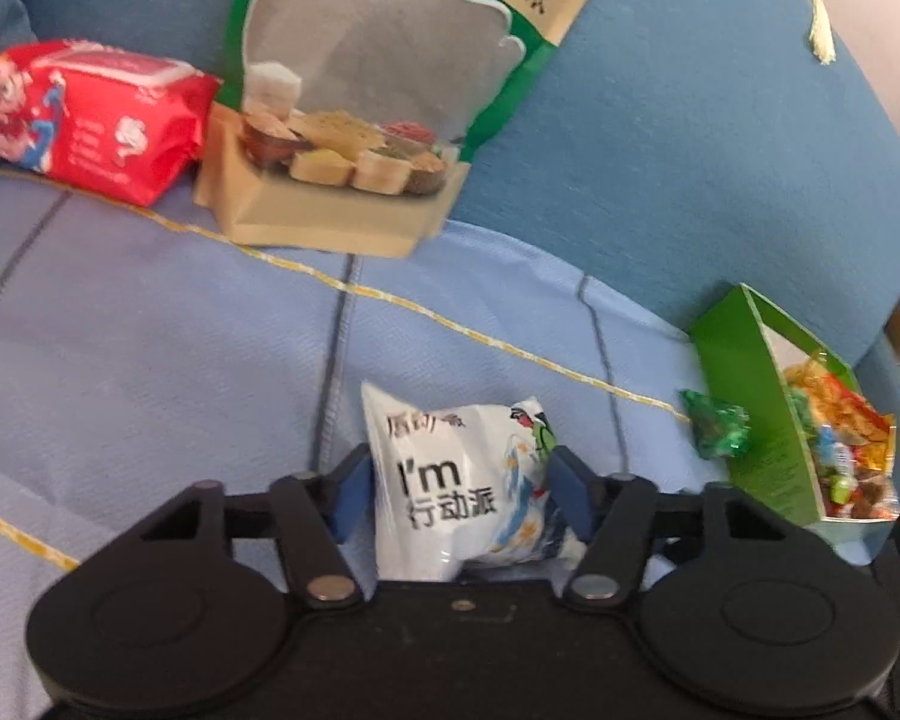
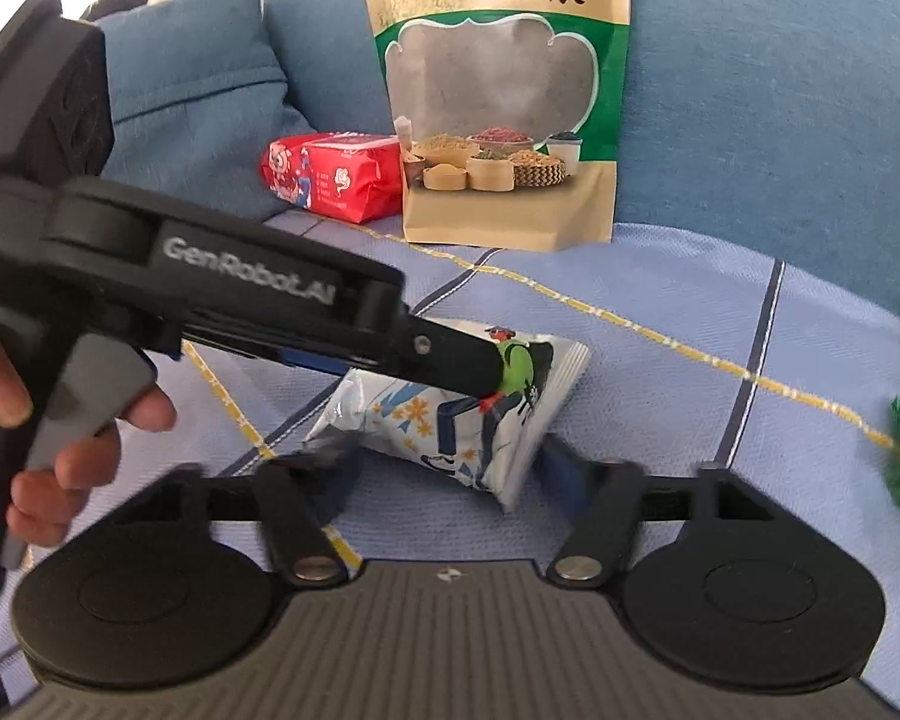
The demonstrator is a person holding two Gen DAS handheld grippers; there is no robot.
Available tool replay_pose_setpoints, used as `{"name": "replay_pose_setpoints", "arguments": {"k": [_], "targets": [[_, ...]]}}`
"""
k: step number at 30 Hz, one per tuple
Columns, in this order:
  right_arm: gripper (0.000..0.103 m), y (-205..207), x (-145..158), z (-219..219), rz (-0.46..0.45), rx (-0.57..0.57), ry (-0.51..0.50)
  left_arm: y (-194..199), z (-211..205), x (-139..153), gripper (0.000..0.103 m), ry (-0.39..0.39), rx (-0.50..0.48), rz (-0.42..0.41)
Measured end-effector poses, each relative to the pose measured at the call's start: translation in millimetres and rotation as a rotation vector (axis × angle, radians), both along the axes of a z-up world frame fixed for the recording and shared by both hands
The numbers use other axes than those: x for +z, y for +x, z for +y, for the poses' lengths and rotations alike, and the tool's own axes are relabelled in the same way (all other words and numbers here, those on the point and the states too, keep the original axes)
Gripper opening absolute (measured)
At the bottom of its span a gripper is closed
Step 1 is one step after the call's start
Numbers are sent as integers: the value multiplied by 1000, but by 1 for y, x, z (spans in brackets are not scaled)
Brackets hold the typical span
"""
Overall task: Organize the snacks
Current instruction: 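Grasp the white 'I'm' bag with both grippers together, then lower the white bag into the green box and open both grippers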
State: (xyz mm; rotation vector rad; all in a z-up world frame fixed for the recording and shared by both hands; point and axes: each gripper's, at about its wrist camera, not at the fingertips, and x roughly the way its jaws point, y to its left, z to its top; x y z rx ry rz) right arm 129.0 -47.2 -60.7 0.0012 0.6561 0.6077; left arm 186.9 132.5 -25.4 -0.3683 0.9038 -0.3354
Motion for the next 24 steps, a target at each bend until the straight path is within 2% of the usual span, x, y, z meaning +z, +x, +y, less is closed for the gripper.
{"name": "replay_pose_setpoints", "arguments": {"k": [2,5,9,13,19,24], "targets": [[78,-5,1,-4,6,-9,6,-4,-3,0,63,-22,-15,14],[74,-17,2,-13,6,-25,17,-14,-14,4,61,-7,-43,6],[71,-47,9,-34,-52,-80,29,-28,-35,19,57,-5,-100,-19],[68,-72,23,-69,-76,-174,77,-40,-67,43,50,-11,-190,-68],[67,-100,55,-123,-192,-297,52,-45,-129,81,50,-26,-313,-162],[68,-105,69,-173,-241,-395,68,-31,-181,100,48,-67,-397,-202]]}}
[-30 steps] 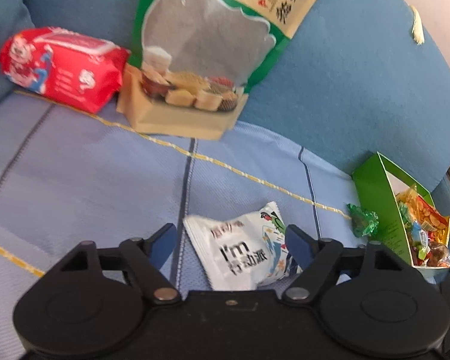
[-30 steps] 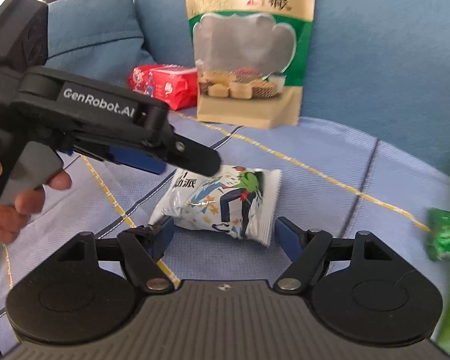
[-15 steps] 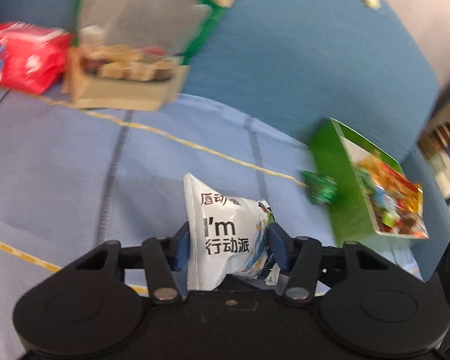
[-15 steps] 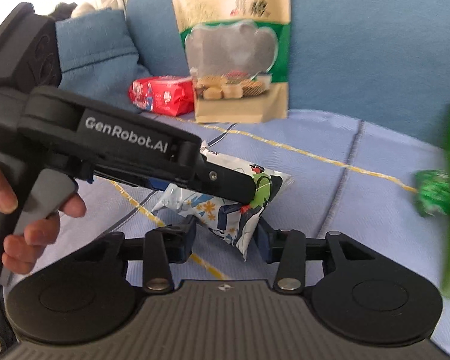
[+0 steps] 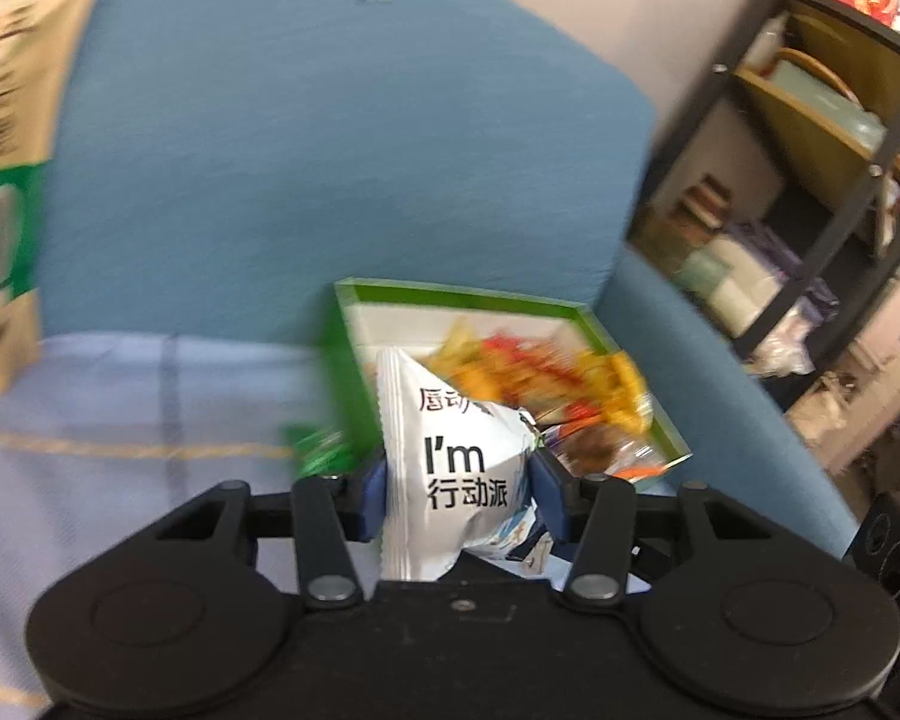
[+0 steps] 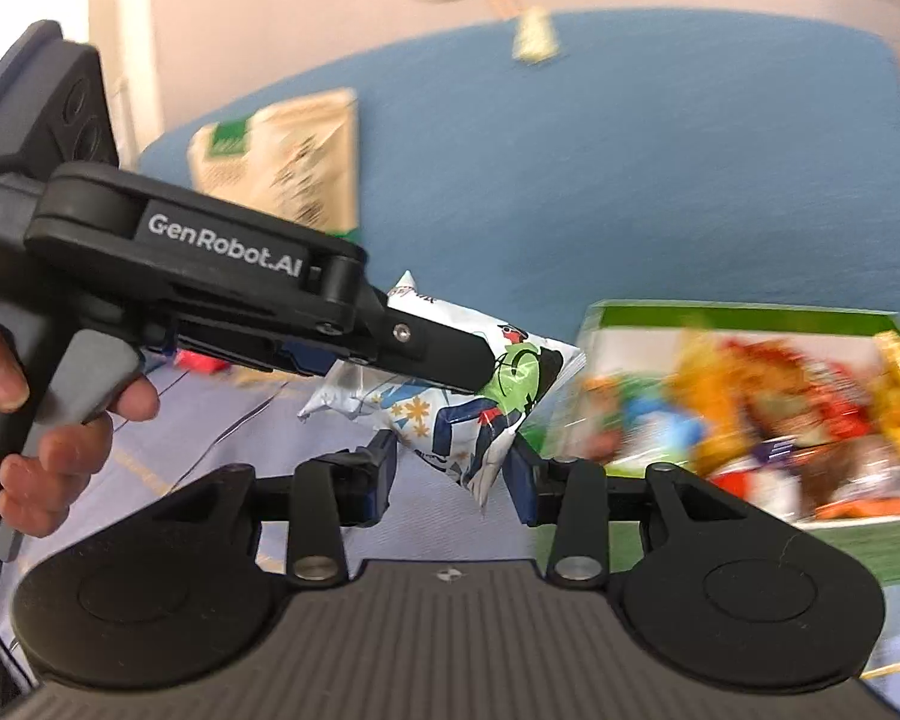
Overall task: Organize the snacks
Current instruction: 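Lower the white bag into the green box and open both grippers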
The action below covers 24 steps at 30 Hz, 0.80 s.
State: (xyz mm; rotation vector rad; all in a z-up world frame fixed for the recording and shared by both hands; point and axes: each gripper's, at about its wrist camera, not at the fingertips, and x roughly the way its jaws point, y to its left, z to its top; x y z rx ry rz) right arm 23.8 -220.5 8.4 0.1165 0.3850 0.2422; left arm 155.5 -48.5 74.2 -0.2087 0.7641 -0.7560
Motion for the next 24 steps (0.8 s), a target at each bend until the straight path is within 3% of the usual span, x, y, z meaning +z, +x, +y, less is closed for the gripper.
{"name": "replay_pose_setpoints", "arguments": {"k": [8,10,11,12,13,16,20,23,24], "targets": [[68,4,-3,-67,-7,-141,13,18,-80,-2,47,-8,-107,-14],[77,13,-12,-79,25,-193,-5,23,-93,-6,48,16,-112,-26],[89,17,-18,-83,58,-232,-20,25,-98,-8,56,40,-98,-42],[91,20,-23,-87,88,-262,-35,24,-101,-9,85,68,-72,-72],[91,18,-27,-88,91,-259,-40,21,-101,-10,100,97,-37,-105],[103,9,-33,-83,43,-259,-62,16,-94,-13,103,136,-16,-152],[103,2,-30,-74,-1,-263,-82,16,-81,-16,103,177,-3,-137],[82,2,-25,-71,-10,-268,-96,16,-66,-13,103,170,35,-133],[82,6,-24,-68,-3,-277,-100,17,-58,-13,103,163,50,-125]]}}
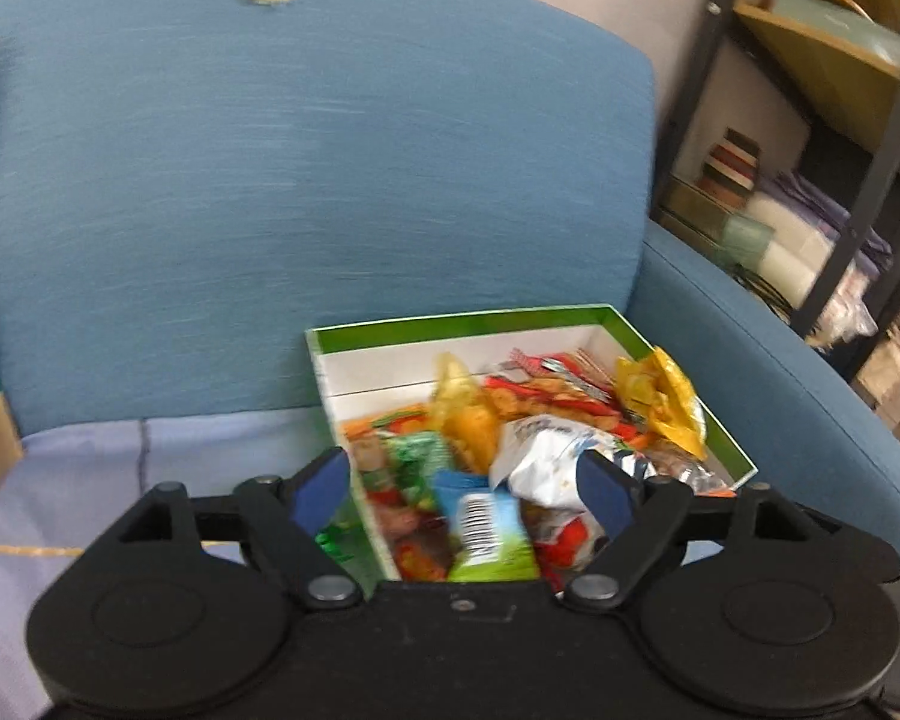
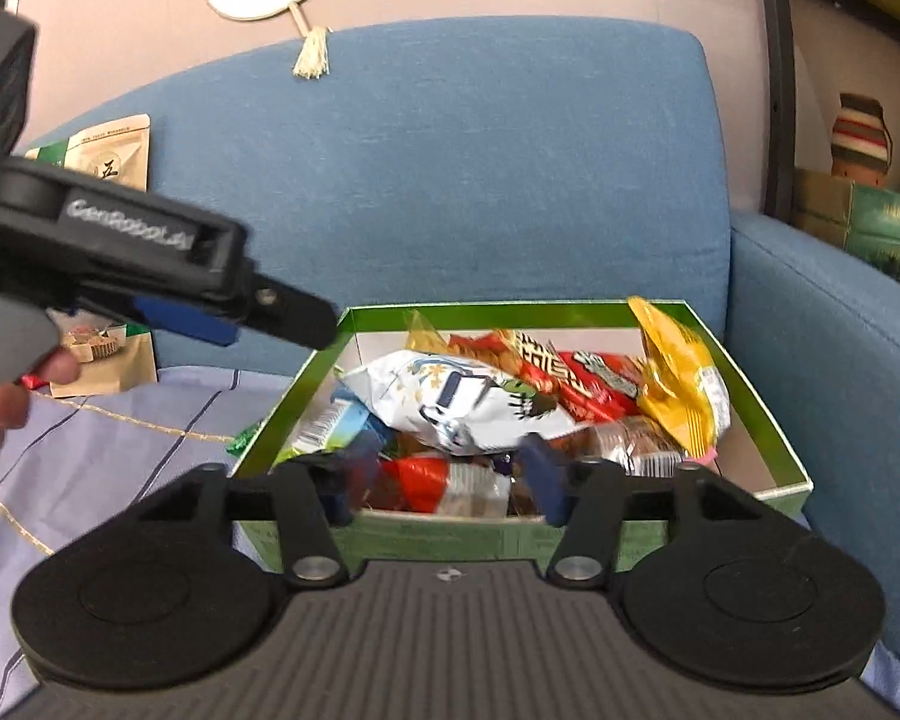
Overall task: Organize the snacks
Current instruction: 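Lower the white bag into the green box and open both grippers, then move both tools back to the green wrapped candy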
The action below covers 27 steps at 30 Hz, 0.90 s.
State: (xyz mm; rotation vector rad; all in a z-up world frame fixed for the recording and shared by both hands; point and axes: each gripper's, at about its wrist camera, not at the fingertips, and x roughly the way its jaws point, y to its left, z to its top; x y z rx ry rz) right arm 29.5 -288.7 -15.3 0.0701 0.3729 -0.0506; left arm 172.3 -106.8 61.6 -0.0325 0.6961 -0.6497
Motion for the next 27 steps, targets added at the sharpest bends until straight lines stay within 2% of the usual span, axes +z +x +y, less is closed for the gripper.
{"name": "replay_pose_setpoints", "arguments": {"k": [4,7,10,11,12,16,18,22,25,26,27], "targets": [[84,7,-4,-7,52,-57,-6,2,28,-1,103,11,63,11],[85,-8,0,-2,-6,-10,33,9,46,-11,103,29,115,32],[94,-23,3,14,-36,56,28,21,57,-26,103,34,164,88],[94,-25,3,20,-33,83,22,25,59,-31,103,24,174,107],[94,-27,2,26,-26,115,19,29,60,-36,95,13,182,126],[94,-30,-11,43,11,175,20,41,56,-51,83,-10,196,171],[94,-30,-17,48,30,193,22,49,53,-58,62,-24,209,199],[94,-27,-28,53,62,219,24,65,49,-72,59,-79,243,262],[94,-25,-35,57,86,230,23,71,40,-78,58,-75,231,266],[94,-25,-37,57,93,232,25,73,37,-80,47,-67,225,267],[94,-24,-39,58,100,233,26,75,34,-83,12,-63,213,275]]}}
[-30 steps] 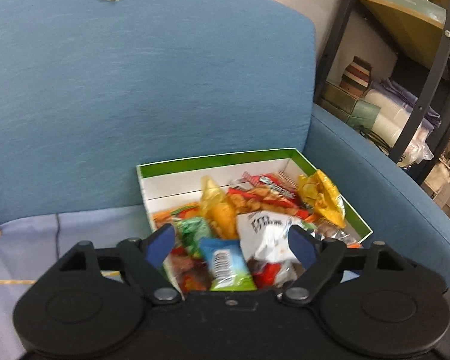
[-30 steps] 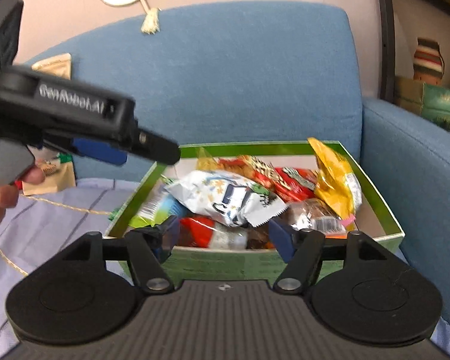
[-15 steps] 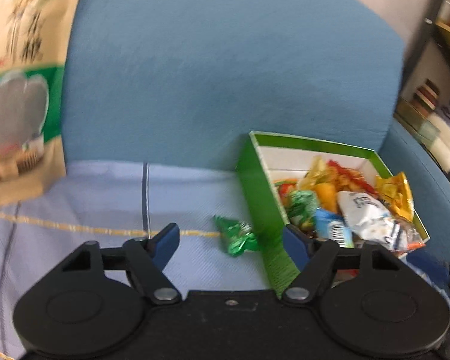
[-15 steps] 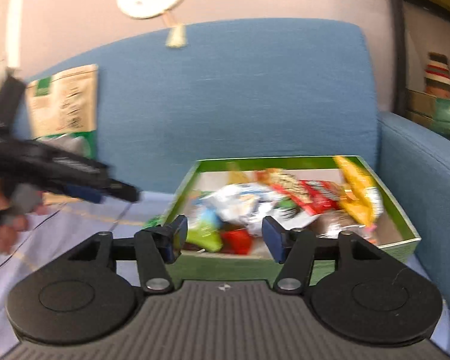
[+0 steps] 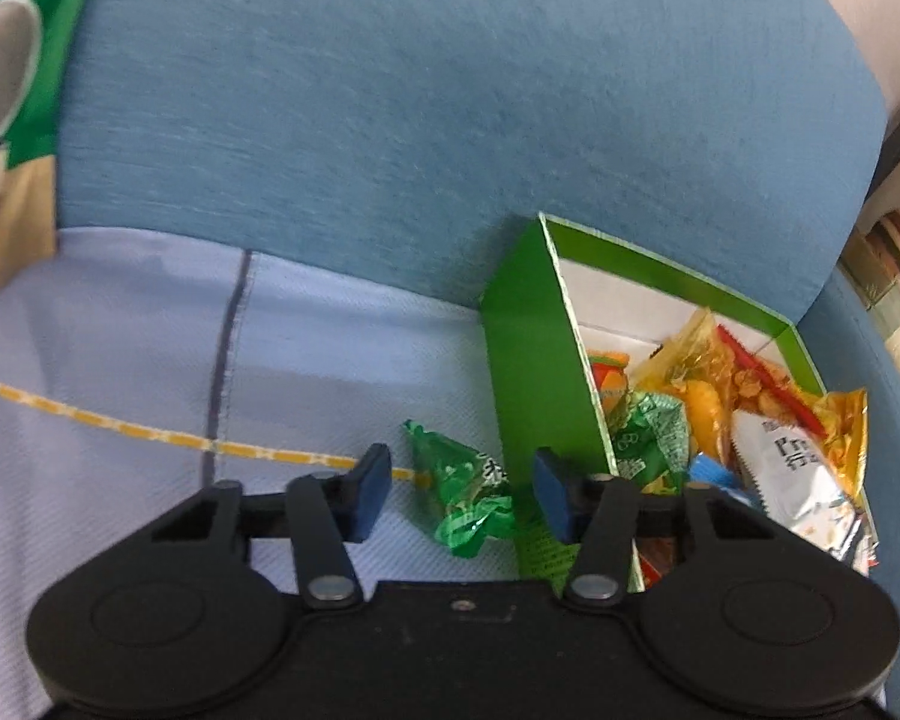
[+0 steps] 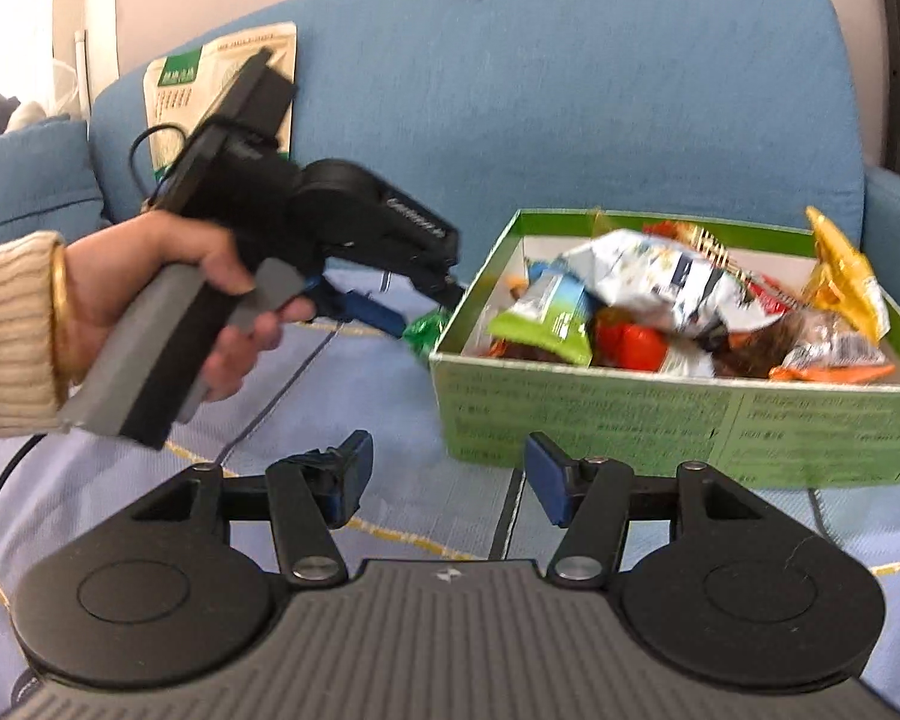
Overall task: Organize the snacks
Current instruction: 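Move both tools back to the green wrapped candy, then grasp the green wrapped candy with both grippers together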
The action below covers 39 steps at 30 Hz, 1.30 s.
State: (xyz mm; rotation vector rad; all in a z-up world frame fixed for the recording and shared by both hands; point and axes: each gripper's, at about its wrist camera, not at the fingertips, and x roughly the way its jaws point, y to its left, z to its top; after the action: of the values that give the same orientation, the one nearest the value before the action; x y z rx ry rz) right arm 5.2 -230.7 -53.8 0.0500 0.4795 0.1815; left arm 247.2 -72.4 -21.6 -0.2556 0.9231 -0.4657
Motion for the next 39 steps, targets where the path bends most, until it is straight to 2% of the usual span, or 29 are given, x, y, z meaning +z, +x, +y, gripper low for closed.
{"name": "replay_pose_setpoints", "arguments": {"k": [1,6,9,12,14,16,17,18,19,26,30,31,32,33,37,39], "targets": [[94,0,-1,1,6,0,0,2,-2,-4,0,-4,-18,17],[94,-6,-1,4,22,21,-10,-20,10,-4,0,-22,-86,11],[94,-10,-4,9,38,44,-8,-49,24,1,0,-26,-151,16],[94,-17,-9,18,59,80,11,-82,37,3,0,-39,-217,56],[94,-19,-14,25,79,104,23,-104,44,3,2,-21,-255,66],[94,-17,-18,34,101,119,29,-118,52,3,25,-5,-250,47],[94,-15,-20,38,110,131,34,-123,56,4,52,-6,-242,37],[94,-14,-21,42,116,139,39,-125,59,5,65,-6,-231,30],[94,-12,-22,45,121,146,40,-126,62,6,65,-9,-221,23],[94,6,-21,60,120,160,24,-119,66,7,60,-60,-221,62],[94,21,-22,62,123,122,30,-113,61,5,47,-69,-217,70],[92,21,-24,62,125,112,26,-112,58,4,42,-61,-225,70],[80,23,-24,62,123,96,16,-112,56,2,25,-49,-228,69],[73,24,-24,62,119,80,5,-111,54,1,10,-35,-227,69],[59,15,-19,55,98,79,29,-118,56,6,9,-48,-225,58],[59,5,-10,52,67,80,24,-125,54,15,9,-47,-236,36]]}}
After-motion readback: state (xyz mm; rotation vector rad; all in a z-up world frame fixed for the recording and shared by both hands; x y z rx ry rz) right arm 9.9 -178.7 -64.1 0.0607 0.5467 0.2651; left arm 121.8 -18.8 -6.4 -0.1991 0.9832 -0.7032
